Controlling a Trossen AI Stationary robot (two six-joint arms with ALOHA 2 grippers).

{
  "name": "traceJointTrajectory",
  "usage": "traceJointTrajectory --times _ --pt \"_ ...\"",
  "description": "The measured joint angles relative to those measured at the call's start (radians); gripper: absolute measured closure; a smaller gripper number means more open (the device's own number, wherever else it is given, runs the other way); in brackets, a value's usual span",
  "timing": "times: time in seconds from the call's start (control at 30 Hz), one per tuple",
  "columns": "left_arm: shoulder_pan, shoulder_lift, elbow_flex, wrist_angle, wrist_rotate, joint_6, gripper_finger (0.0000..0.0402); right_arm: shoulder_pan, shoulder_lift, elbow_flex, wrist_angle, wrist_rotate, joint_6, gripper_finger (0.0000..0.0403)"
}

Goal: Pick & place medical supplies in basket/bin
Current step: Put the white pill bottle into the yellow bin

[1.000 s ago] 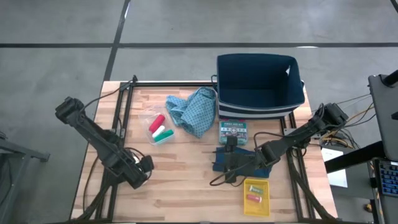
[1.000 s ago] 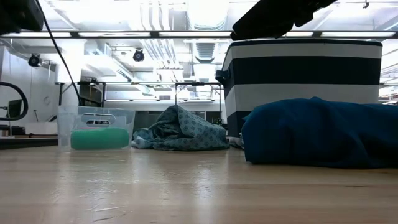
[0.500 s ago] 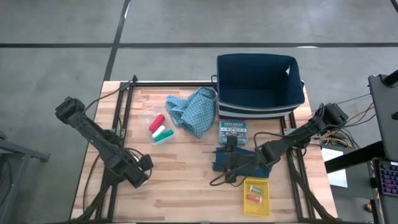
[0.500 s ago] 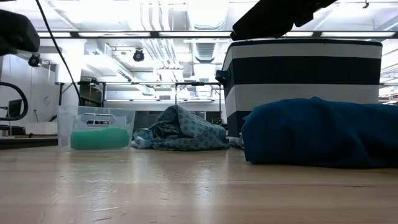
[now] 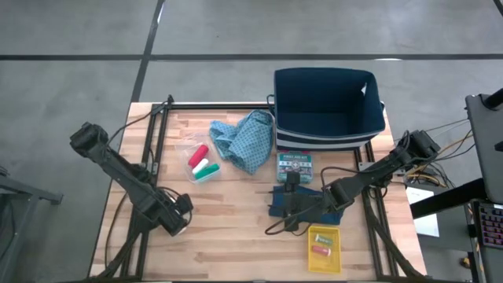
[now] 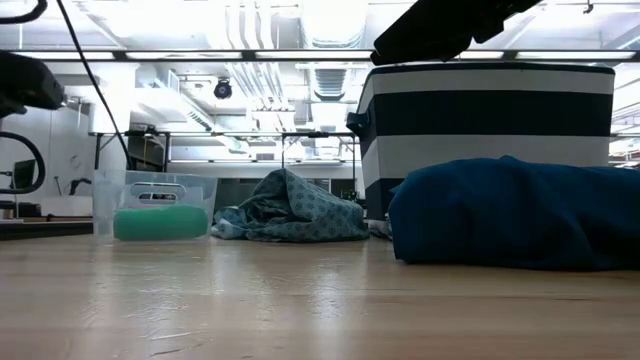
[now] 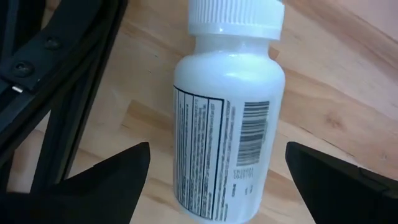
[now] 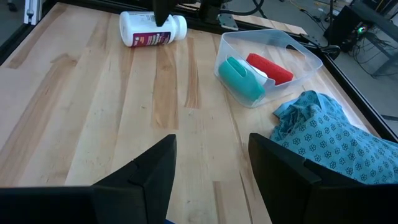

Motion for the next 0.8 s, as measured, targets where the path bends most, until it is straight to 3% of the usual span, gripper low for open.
traceJointTrajectory --times 0.8 --pt "0.0 0.0 -0.181 0.251 0.0 -0.002 0.0027 0.0 0.0 0.0 0.0 0.0 0.0 0.0204"
